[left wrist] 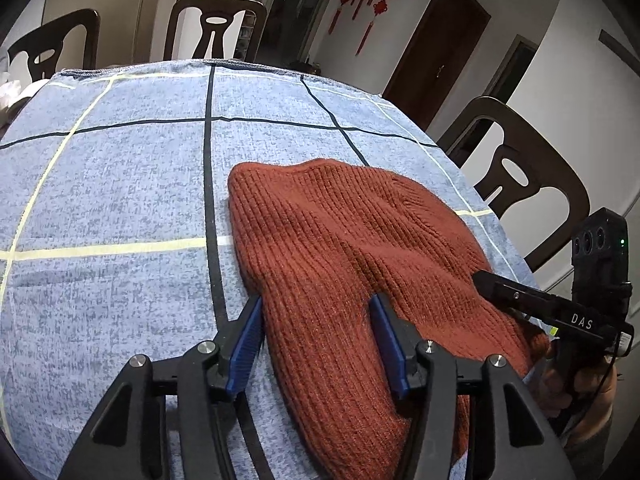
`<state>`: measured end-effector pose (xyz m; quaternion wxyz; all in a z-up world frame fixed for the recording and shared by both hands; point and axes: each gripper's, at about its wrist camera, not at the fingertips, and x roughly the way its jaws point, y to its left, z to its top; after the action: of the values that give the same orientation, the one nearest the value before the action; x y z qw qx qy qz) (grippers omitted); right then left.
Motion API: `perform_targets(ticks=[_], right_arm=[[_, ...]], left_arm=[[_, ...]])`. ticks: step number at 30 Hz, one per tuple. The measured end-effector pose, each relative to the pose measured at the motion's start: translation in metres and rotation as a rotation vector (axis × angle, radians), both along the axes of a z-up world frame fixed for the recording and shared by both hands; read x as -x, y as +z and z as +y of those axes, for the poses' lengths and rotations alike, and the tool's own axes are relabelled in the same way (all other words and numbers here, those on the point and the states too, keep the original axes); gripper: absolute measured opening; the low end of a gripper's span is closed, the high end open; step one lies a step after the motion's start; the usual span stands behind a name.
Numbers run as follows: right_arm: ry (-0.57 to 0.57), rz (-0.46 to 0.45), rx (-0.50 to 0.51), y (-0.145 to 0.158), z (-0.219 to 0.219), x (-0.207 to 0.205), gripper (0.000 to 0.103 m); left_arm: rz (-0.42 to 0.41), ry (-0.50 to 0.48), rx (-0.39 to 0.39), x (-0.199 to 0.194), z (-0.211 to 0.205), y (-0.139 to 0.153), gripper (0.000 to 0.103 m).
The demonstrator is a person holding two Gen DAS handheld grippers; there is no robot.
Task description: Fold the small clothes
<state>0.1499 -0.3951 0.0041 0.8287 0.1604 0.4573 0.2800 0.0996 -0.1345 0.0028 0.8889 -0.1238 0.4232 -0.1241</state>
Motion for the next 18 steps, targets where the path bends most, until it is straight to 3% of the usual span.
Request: perform_targets(ticks=[6, 11, 18], right_arm=[[0.005, -0.014, 0.015, 0.006, 0.005, 0.002, 0.026], [0.000, -0.055, 0.029, 0.020, 0.008, 0.008, 0.019], [0.031, -0.121, 0.019, 0.046, 0.025, 0.017, 0.014]], left_arm=[[-0.002, -0.008, -0.034, -0.003, -0.006, 0.002, 0.055], [-0.035, -0.038, -0.095, -0.002, -0.013, 0.013, 0.034], [-0.102, -0.063, -0.081, 0.005, -0.003, 0.038, 0.030]])
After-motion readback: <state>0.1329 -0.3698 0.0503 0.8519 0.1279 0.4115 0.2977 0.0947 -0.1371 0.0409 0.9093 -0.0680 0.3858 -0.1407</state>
